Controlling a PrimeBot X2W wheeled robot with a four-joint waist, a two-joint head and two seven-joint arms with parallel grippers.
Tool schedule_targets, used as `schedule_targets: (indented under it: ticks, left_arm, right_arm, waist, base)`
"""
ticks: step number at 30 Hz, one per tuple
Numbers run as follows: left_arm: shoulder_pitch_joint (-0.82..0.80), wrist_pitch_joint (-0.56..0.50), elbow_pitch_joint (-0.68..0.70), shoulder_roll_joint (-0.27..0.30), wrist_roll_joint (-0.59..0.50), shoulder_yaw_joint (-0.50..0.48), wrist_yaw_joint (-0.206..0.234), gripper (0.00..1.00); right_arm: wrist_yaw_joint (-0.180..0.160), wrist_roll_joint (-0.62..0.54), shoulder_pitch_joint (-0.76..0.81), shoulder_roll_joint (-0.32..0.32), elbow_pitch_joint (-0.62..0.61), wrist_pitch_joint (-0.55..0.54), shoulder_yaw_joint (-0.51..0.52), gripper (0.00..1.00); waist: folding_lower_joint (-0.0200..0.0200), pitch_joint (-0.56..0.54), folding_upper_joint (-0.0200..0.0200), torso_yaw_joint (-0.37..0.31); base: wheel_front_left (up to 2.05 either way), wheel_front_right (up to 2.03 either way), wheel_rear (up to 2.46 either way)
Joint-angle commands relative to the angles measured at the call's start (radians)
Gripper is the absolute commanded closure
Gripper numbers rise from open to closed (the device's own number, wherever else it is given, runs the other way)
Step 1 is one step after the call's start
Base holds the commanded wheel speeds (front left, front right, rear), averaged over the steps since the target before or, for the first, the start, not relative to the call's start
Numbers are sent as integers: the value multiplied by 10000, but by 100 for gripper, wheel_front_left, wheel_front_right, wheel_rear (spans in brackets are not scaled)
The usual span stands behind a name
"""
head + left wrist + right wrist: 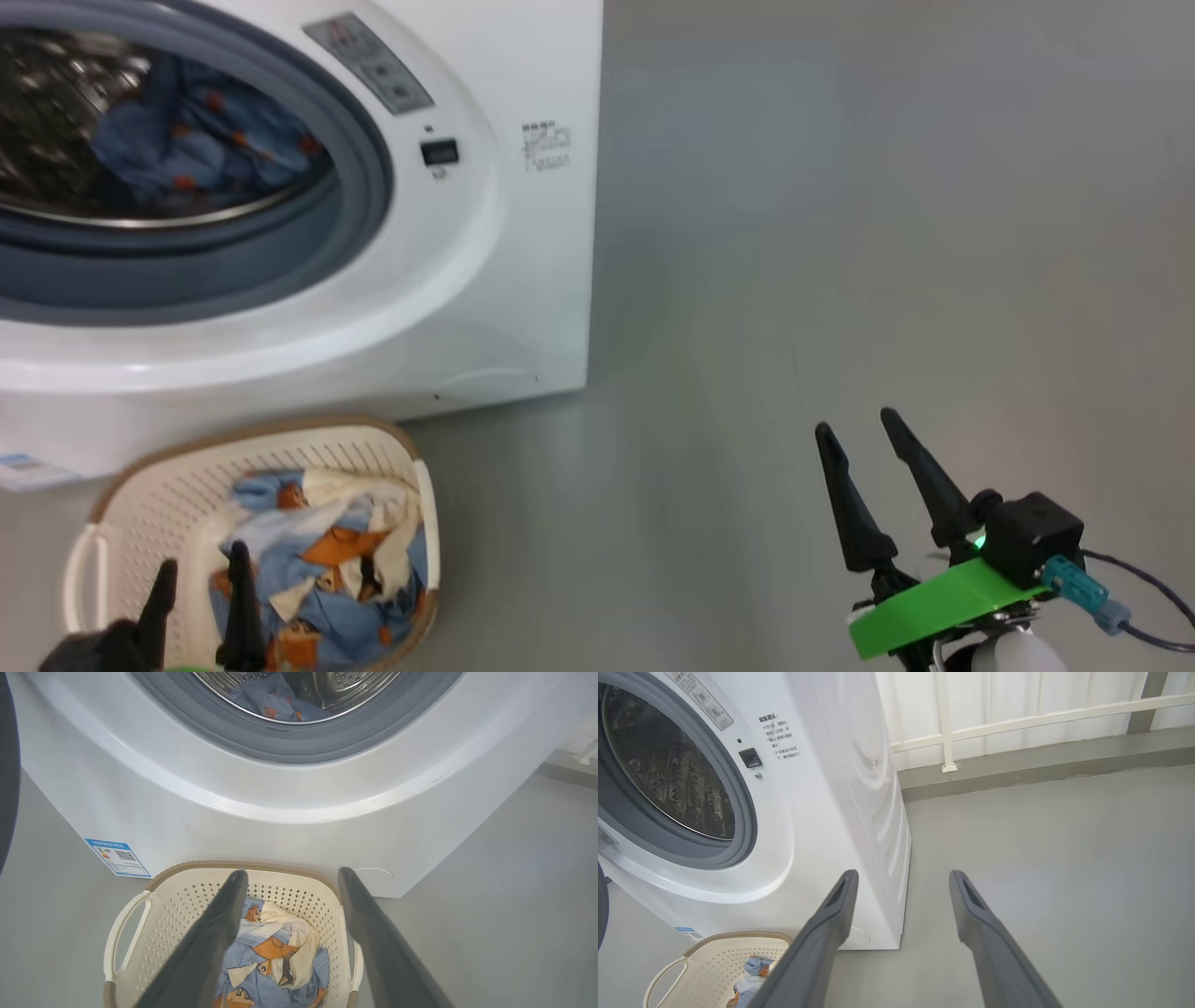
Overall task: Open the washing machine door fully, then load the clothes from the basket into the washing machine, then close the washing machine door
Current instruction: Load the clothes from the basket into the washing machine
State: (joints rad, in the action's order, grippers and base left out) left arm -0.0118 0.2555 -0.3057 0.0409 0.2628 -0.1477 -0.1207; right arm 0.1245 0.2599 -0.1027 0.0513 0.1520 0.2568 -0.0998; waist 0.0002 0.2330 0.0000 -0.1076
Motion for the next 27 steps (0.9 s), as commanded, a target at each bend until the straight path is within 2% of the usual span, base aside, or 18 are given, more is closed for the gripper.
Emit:
schedule_targets:
  ticks: [1, 8, 22, 27]
  left_arm:
    - [-427, 63, -20, 99, -147, -384, -56, 0]
    - [-1359, 63, -1164, 393, 102, -361, -94, 0]
    - [-3618, 63, -4081, 2321, 857, 870, -98, 0]
    - [-4189, 63, -4736, 2745, 1239, 1033, -99, 0]
  right_arm:
    - [62, 168, -294, -11, -319, 49, -297, 0]
    - [62, 273, -705, -11, -604, 49, -314, 0]
    - [62, 517, -1404, -11, -1041, 49, -512, 0]
    - [62, 544, -1557, -11, -1157, 49, -469, 0]
  waist:
    - [-2, 1017, 0, -227]
    - [-2, 2199, 0, -435]
    - [-2, 4702, 0, -641]
    - [-2, 5201, 0, -655]
  base:
    - [0, 0, 0]
    - [0, 0, 0]
    - [0, 0, 0]
    - [0, 0, 0]
